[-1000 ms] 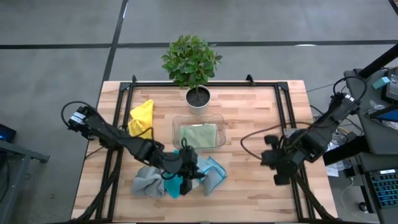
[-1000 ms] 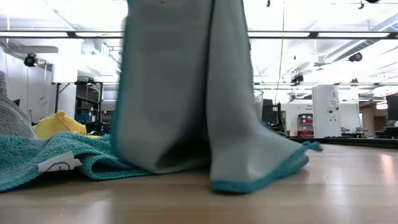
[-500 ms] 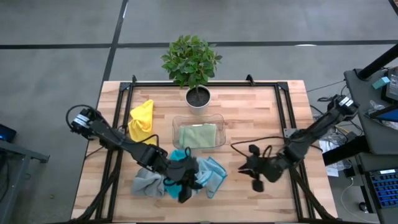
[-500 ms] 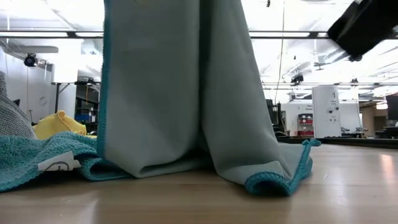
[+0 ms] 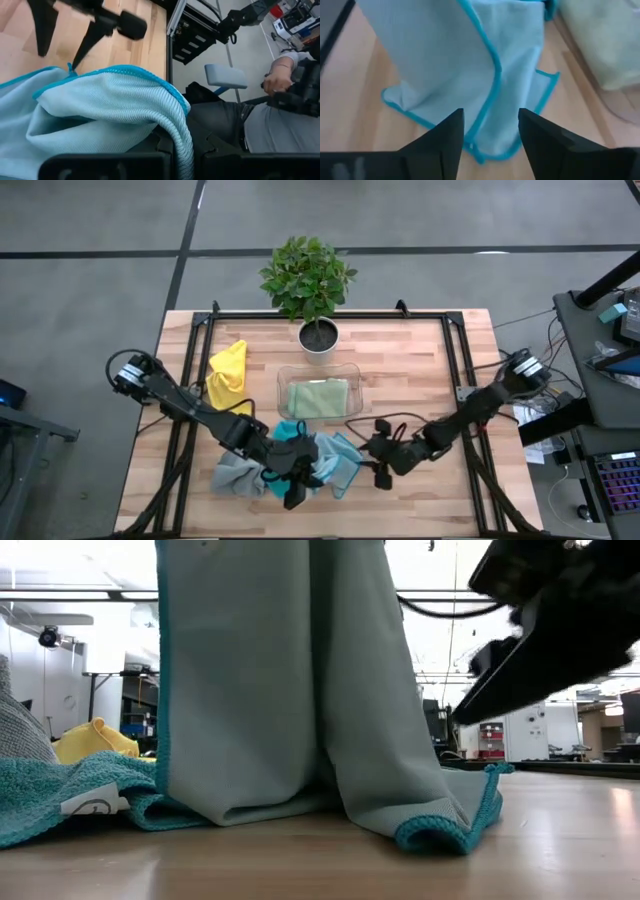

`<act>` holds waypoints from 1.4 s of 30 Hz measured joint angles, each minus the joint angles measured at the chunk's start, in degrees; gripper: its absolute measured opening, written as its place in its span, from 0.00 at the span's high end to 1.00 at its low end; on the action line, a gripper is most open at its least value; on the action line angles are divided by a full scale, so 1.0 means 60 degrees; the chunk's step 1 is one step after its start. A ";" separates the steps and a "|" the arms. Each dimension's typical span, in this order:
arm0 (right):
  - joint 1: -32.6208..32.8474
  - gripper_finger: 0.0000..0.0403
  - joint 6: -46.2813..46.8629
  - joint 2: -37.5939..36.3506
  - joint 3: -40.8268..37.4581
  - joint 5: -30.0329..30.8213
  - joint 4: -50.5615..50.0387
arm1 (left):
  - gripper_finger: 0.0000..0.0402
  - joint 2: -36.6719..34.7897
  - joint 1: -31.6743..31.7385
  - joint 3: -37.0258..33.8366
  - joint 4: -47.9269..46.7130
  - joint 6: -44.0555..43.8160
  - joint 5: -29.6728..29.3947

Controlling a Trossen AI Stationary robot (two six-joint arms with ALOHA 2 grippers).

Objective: Fold microfiber towels
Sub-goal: Fold the light blue microfiber cloth

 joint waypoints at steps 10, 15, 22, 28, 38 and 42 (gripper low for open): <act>-0.1066 0.58 -0.1847 0.1305 0.0526 -0.1233 0.2161 | 1.00 0.0000 -0.0004 -0.0020 0.0043 0.0000 0.0002; -0.1288 0.63 -0.2885 0.1372 0.0583 -0.2684 0.2205 | 1.00 -0.0010 -0.0007 -0.0020 0.0043 0.0000 0.0003; -0.1307 0.85 -0.4719 0.1372 0.0689 -0.3429 0.2566 | 1.00 -0.0084 -0.0004 -0.0020 0.0148 0.0269 -0.0023; -0.1317 0.97 -0.5153 0.0625 0.0689 -0.3440 0.1429 | 1.00 -0.0091 -0.0004 -0.0020 0.0130 0.0295 -0.0062; -0.1307 0.98 -0.5381 -0.3120 0.0689 -0.3446 -0.3124 | 1.00 -0.0120 0.0252 -0.0020 -0.0071 0.0551 -0.0473; -0.1307 0.98 -0.4209 -0.4466 0.1216 -0.3414 -0.5346 | 1.00 -0.0306 0.0334 -0.0020 -0.0888 0.0563 -0.0562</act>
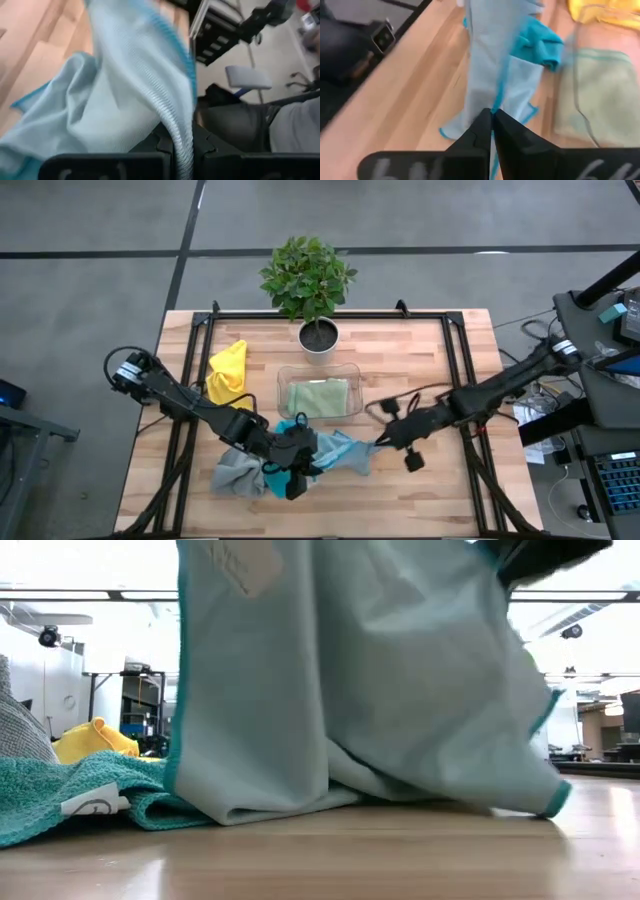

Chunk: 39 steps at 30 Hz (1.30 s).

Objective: Fold microfiber towels
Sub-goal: Fold the light blue microfiber cloth

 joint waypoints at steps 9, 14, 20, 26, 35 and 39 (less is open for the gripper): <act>0.0380 0.98 0.1087 -0.0849 0.1900 0.0820 -0.3345 | 1.00 -0.0810 0.0301 0.0000 -0.0486 0.0772 -0.0512; 0.0397 0.98 0.1006 -0.0600 0.2900 0.1710 -0.5132 | 1.00 -0.1245 0.0358 0.0004 -0.0555 0.1146 -0.0478; 0.0393 0.98 -0.0400 -0.0264 0.4101 0.3166 -0.6305 | 1.00 -0.1776 0.1025 0.0004 -0.0465 0.1674 -0.0482; 0.0324 0.98 -0.1271 -0.0028 0.5571 0.4404 -0.7481 | 1.00 -0.1880 0.2038 0.0071 -0.0001 0.2825 -0.0112; 0.0649 0.98 0.0296 -0.0041 0.5976 0.4976 -0.8519 | 1.00 -0.1840 0.2497 0.0160 -0.0066 0.3448 0.0521; 0.1282 0.98 0.1670 -0.0038 0.5482 0.4849 -0.8954 | 1.00 -0.1708 0.1956 -0.0097 -0.0028 0.3440 0.0560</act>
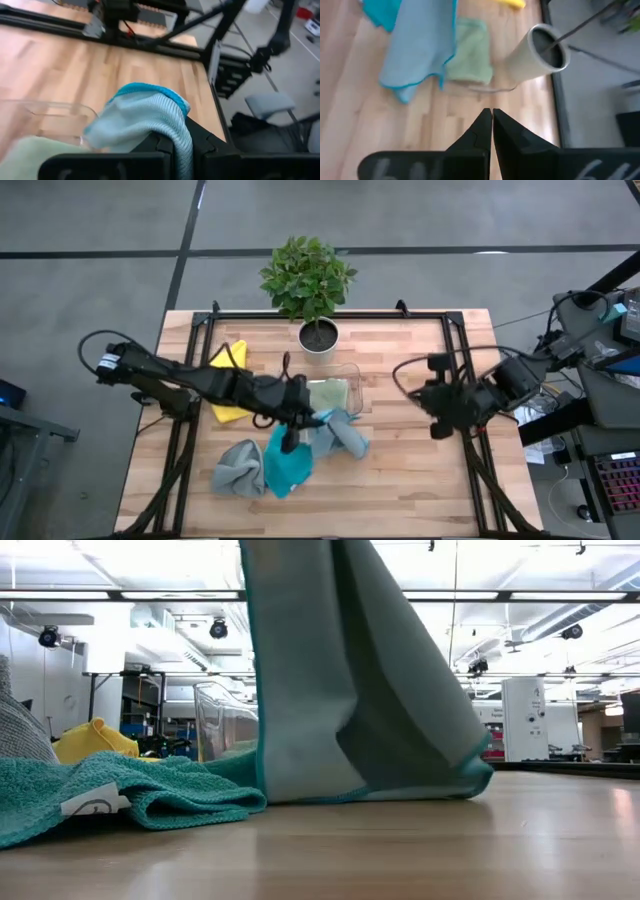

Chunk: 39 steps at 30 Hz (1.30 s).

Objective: Fold microfiber towels
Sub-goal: Fold the light blue microfiber cloth

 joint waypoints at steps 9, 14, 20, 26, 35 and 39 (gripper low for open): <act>0.1369 0.98 0.2521 0.0007 -0.1869 -0.0330 0.1306 | 1.00 0.0682 -0.1016 -0.0493 0.0606 -0.0399 0.0010; 0.1363 0.98 0.2878 0.0007 -0.3684 -0.0232 0.4419 | 1.00 0.1070 -0.1149 -0.0460 0.0699 -0.0894 0.0032; 0.1192 0.93 0.3359 0.0011 -0.5991 -0.0857 0.7869 | 1.00 0.1397 -0.1724 -0.0495 0.0740 -0.1256 0.0800; 0.0698 0.77 0.3724 0.0402 -0.7790 -0.0856 1.1352 | 1.00 0.2122 -0.2697 -0.0533 0.0815 -0.1276 0.1012; -0.0074 0.54 0.2989 0.2903 -0.8544 -0.0912 1.5390 | 1.00 0.3156 -0.3146 -0.0546 0.0786 -0.2478 0.1036; -0.0311 0.50 0.2590 0.4263 -0.8136 -0.0937 1.6083 | 1.00 0.3382 -0.3150 -0.0548 0.0798 -0.2505 0.1035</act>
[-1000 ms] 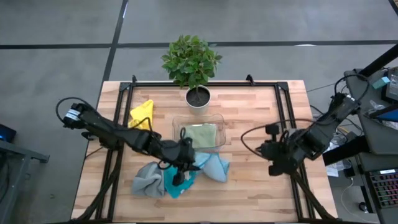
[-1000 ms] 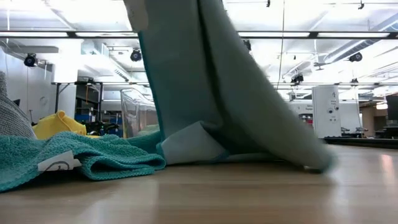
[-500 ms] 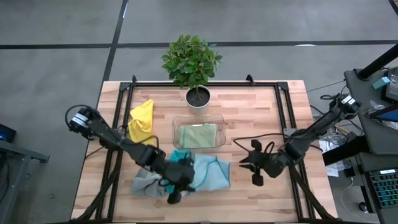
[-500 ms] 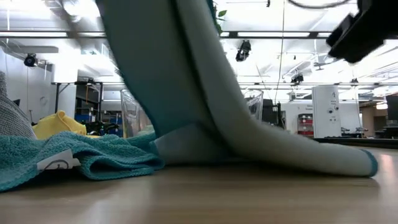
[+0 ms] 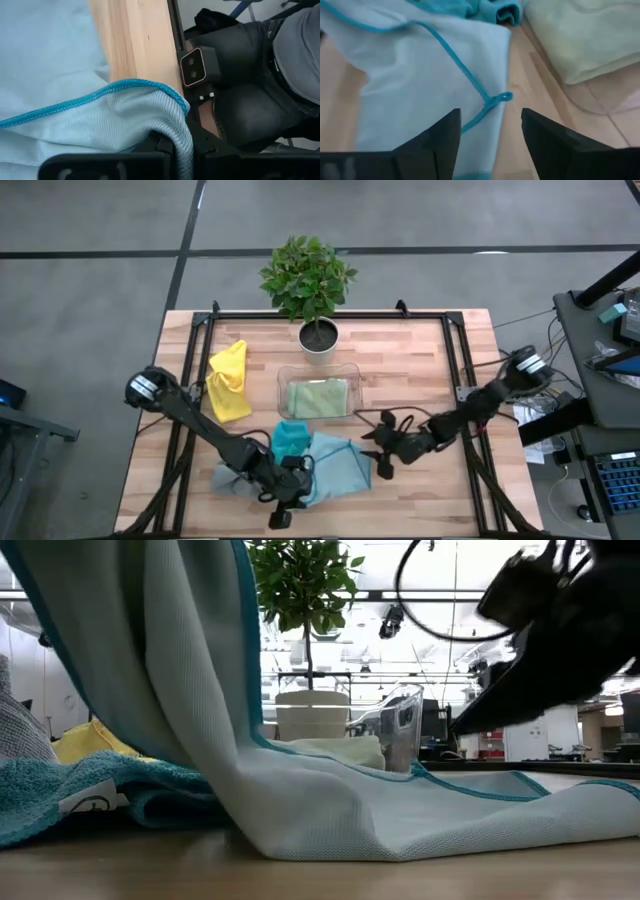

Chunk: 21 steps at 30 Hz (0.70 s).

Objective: Fold microfiber towels
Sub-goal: Fold the light blue microfiber cloth

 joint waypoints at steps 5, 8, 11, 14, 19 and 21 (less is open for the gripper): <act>-0.0203 0.50 -0.0259 0.1124 0.0506 -0.0165 0.0396 | 1.00 0.0059 0.0004 0.0000 0.0005 0.0001 -0.0009; -0.0365 0.52 -0.0349 0.1465 0.0629 -0.0195 0.0691 | 1.00 0.0059 0.0004 0.0000 0.0000 0.0004 -0.0029; -0.0475 0.53 -0.0601 0.1679 0.0645 -0.0154 0.1064 | 1.00 0.0059 0.0007 0.0000 0.0004 0.0004 -0.0033; -0.0568 0.54 -0.0737 0.1810 0.0645 -0.0186 0.1289 | 1.00 0.0059 0.0004 0.0000 0.0004 0.0004 -0.0055; -0.0650 0.54 -0.0854 0.1993 0.0648 -0.0180 0.1340 | 1.00 0.0059 0.0011 0.0000 0.0001 0.0007 -0.0089; -0.0640 0.55 -0.0923 0.2007 0.0652 -0.0180 0.1437 | 1.00 0.0059 0.0025 -0.0004 0.0000 0.0007 -0.0116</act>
